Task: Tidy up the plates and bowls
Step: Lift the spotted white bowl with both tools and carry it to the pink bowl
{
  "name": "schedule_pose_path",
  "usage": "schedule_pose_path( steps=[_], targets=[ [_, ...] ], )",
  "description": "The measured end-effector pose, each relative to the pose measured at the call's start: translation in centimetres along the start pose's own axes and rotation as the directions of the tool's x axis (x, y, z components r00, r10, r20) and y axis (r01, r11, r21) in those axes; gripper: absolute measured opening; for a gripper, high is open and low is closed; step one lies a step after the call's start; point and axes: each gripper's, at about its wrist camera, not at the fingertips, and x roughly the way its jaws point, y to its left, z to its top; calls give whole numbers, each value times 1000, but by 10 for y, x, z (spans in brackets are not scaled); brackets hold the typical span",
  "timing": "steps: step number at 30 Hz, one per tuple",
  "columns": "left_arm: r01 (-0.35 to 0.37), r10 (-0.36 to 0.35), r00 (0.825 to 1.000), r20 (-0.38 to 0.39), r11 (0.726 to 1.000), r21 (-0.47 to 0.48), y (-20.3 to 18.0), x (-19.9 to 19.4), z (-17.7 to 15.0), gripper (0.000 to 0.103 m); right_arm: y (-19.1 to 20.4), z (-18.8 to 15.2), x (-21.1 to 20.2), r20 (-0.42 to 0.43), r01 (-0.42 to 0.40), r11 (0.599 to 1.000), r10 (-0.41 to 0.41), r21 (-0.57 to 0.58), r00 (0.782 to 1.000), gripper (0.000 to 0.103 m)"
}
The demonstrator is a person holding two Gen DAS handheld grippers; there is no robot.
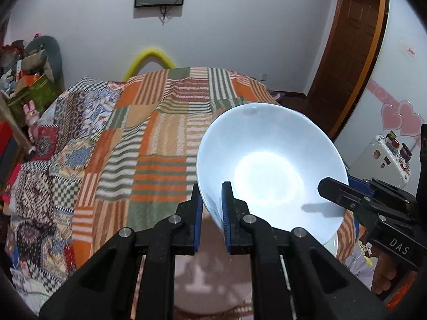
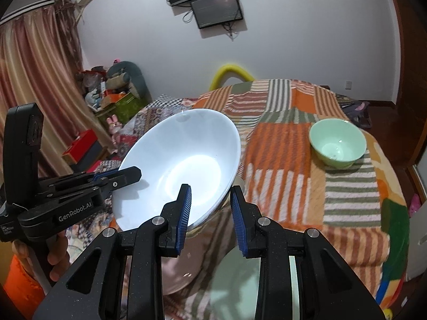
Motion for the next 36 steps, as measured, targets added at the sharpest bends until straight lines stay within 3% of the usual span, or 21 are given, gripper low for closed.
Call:
schedule_pose_path(
  steps=[10,36],
  targets=[
    [-50,49,998,-40,998,-37,30,-12,-40,13,28,-29,15,-66,-54,998,52,-27,996,28],
    [-105,87,971,-223,992,-71,63,42,-103,13,41,-90,71,-282,-60,998,55,-7,958,28]
  ],
)
